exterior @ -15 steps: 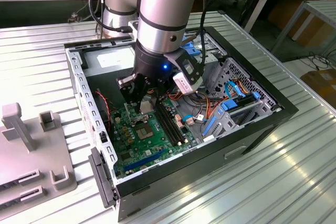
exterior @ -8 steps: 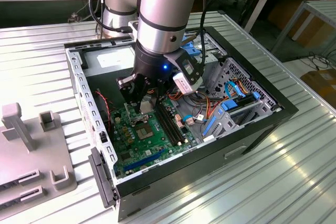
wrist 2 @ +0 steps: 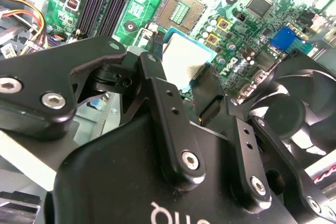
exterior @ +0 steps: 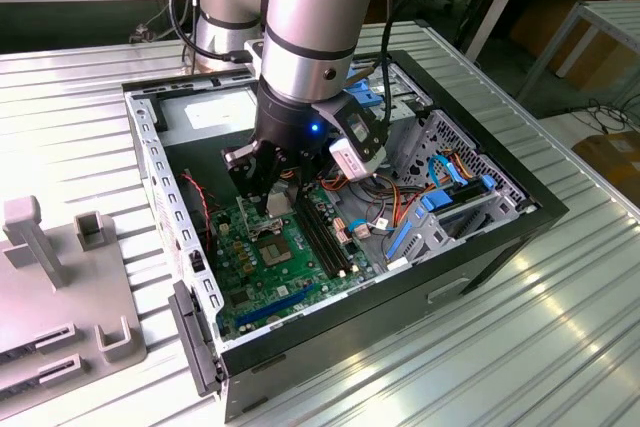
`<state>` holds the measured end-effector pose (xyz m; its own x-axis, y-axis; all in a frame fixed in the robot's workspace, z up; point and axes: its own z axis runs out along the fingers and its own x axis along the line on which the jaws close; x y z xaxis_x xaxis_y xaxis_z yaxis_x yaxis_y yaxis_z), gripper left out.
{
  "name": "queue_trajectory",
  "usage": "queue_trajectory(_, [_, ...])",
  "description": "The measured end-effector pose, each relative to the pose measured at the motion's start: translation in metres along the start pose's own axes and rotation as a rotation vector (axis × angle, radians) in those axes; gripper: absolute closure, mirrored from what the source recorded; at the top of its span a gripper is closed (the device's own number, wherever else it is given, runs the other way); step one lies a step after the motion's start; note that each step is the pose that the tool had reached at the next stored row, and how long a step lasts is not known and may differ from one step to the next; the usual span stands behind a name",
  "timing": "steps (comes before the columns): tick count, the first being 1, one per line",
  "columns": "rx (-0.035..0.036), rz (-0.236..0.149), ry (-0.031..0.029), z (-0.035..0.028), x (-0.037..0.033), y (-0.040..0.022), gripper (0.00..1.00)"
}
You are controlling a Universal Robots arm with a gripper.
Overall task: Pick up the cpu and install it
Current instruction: 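Place the cpu into insertion slot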
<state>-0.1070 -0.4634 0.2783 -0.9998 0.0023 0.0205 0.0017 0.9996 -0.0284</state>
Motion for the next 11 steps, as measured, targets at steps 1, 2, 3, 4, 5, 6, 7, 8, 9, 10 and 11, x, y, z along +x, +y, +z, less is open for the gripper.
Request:
queue_trajectory(1, [0.0003, 0.0, 0.0002, 0.002, 0.0, 0.0, 0.53])
queue_trajectory(2, [0.0004, 0.0, 0.0003, 0.0037, -0.0001, 0.0, 0.53])
queue_trajectory(3, [0.0004, 0.0, 0.0002, 0.0061, -0.0001, 0.0001, 0.53])
queue_trajectory(4, [0.0003, -0.001, 0.0002, 0.008, -0.0002, 0.0002, 0.53])
queue_trajectory(5, [0.0006, -0.006, 0.0002, 0.0106, -0.0007, 0.0002, 0.53])
queue_trajectory(6, [0.0009, -0.019, 0.0001, 0.0127, -0.0012, 0.0003, 0.53])
queue_trajectory(7, [0.0022, -0.042, -0.0005, 0.0154, -0.0018, 0.0004, 0.53])
queue_trajectory(8, [0.0024, -0.054, -0.0008, 0.0184, -0.0023, 0.0005, 0.53])
queue_trajectory(9, [0.0024, -0.054, -0.0009, 0.0201, -0.0023, 0.0005, 0.53])
queue_trajectory(10, [0.0024, -0.054, -0.0009, 0.0221, -0.0023, 0.0006, 0.53])
queue_trajectory(11, [0.0025, -0.055, -0.0008, 0.0238, -0.0024, 0.0006, 0.53])
